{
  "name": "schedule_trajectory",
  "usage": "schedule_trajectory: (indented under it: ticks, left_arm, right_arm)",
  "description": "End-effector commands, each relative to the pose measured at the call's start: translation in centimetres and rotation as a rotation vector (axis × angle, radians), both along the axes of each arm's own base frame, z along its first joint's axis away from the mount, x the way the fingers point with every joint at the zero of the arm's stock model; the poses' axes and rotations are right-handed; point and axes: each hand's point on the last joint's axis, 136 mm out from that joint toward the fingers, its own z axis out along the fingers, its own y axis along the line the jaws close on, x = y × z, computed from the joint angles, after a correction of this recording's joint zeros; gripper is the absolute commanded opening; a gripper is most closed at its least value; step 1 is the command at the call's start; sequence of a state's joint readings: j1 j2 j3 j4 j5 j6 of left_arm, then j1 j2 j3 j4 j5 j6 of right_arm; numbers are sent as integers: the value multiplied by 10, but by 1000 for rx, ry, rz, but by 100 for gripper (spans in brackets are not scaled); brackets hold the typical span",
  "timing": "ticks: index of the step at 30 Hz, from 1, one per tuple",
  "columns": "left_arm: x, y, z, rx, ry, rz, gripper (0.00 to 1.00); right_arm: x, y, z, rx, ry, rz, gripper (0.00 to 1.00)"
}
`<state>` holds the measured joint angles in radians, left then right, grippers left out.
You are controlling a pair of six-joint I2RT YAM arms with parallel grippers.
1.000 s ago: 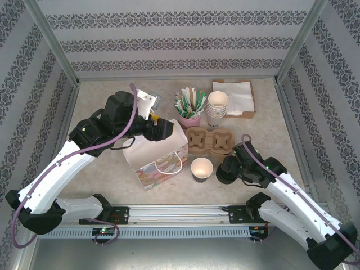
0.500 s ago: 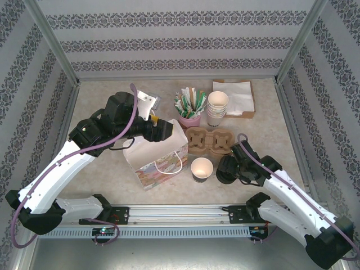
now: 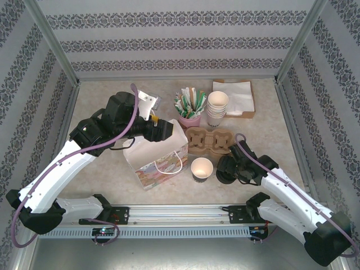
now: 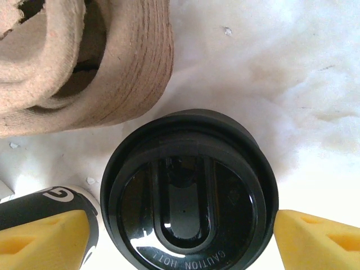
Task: Pack the takeout coffee
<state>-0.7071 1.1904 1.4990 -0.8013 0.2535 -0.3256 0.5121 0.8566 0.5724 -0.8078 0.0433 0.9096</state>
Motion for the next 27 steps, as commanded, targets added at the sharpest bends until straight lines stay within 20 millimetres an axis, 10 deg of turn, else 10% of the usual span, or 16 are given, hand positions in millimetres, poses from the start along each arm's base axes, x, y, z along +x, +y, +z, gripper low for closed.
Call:
schedule_trajectory:
  ticks: [1, 27]
  left_arm:
    - [-5, -3, 3, -1, 5, -14, 73]
    - [-5, -4, 0, 11, 12, -16, 73]
  right_arm:
    - [3, -3, -4, -19, -6, -5, 86]
    - [2, -7, -17, -43, 10, -17, 81]
